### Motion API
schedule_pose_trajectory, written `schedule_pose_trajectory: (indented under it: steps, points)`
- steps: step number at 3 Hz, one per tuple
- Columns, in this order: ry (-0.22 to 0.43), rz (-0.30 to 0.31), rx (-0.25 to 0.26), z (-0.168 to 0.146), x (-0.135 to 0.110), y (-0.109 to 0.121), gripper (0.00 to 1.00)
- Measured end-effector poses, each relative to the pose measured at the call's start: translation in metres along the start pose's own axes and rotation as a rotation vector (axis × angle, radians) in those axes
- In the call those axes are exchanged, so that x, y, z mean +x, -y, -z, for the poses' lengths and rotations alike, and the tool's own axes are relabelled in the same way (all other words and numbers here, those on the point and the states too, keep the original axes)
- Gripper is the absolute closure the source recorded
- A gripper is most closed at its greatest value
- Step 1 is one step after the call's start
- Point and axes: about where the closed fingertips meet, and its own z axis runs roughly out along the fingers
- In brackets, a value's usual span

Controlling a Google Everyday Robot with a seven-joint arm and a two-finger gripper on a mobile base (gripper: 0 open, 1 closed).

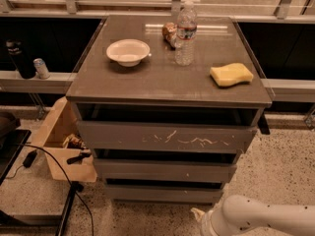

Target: Open bottom drawer

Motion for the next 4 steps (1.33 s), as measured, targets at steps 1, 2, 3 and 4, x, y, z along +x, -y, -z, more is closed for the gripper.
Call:
schedule_pose_trajectory:
  steps: [1,2,3,4]
  points:
    - [-0.011,0.003,-0.001,-0.011,0.002,0.001,0.00]
    - [-0.013,0.013,0.034,-0.029,0.009,0.013,0.00]
    - [-0.001,0.059,0.110,-0.044,0.015,0.029,0.00]
    - [0.013,0.101,0.178,-0.052,0.019,0.044,0.00]
